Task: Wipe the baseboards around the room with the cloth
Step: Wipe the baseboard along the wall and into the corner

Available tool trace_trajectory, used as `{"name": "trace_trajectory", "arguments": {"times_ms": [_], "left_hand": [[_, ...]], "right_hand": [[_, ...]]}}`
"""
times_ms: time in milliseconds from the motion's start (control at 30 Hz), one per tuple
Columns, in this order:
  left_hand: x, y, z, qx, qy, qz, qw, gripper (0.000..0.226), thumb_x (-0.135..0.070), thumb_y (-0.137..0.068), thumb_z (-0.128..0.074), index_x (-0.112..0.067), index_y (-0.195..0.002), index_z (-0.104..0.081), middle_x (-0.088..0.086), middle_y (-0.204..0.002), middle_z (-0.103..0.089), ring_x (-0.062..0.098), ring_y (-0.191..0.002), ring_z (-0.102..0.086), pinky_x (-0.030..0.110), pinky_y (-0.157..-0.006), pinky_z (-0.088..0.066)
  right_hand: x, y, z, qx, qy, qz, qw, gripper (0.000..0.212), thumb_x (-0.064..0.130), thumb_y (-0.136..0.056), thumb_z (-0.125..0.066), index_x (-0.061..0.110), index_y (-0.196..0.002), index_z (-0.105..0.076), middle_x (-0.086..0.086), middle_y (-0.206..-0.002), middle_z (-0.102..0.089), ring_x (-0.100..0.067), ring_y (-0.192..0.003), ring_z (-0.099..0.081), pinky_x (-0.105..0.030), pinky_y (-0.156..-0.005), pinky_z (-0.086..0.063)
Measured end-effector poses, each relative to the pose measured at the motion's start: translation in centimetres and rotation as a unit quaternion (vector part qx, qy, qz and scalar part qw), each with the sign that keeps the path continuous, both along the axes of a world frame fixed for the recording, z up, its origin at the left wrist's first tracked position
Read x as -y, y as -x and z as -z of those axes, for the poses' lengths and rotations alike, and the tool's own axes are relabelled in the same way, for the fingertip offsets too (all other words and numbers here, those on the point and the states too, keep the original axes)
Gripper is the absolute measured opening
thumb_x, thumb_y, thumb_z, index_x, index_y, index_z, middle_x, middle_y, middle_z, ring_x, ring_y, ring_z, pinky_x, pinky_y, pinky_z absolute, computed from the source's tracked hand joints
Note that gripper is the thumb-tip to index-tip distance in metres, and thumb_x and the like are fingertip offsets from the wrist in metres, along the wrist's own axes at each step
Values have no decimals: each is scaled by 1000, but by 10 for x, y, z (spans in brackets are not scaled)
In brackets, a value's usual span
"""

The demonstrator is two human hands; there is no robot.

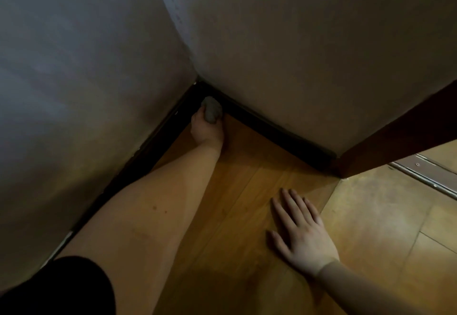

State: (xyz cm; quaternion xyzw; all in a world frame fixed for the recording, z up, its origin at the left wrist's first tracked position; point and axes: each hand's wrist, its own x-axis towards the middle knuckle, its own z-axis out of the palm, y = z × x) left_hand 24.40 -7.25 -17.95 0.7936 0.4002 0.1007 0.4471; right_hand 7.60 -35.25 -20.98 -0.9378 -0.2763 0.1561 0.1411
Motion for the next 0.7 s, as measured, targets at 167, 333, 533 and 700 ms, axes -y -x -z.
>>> {"name": "trace_trajectory", "arguments": {"times_ms": [167, 333, 533, 700], "left_hand": [[26, 15, 0, 15, 28, -4, 999, 62, -18, -84, -73, -24, -142, -53, 3, -141, -56, 20, -127, -54, 18, -100, -35], [63, 37, -1, -23, -14, 52, 998, 60, -17, -81, -75, -20, -139, -57, 5, -134, -59, 24, -122, -56, 28, -104, -42], [96, 50, -14, -74, -44, 105, 991, 55, -27, -79, -77, -20, -132, -62, 7, -130, -61, 29, -117, -58, 35, -97, -48], [126, 68, -20, -62, -49, 144, 986, 54, -26, -81, -78, -18, -132, -63, 8, -130, -61, 28, -118, -58, 31, -93, -45]], "right_hand": [[0, 0, 2, -1, -1, 1, 1000, 72, 68, -97, -27, 33, -157, -9, 0, -165, -11, -17, -152, 5, -37, -121, 6], [-1, 0, 2, -3, -2, 1, 1000, 70, 67, -98, -23, 33, -157, -9, 1, -165, -7, -16, -152, 7, -37, -121, 8], [1, -1, 3, 2, -10, -2, 1000, 68, 67, -98, -21, 34, -157, -14, 1, -165, -8, -16, -152, 7, -35, -120, 12], [1, -1, 7, 15, -18, 8, 1000, 66, 66, -99, -15, 33, -156, -14, 5, -164, -8, -13, -151, 8, -33, -119, 13]]}}
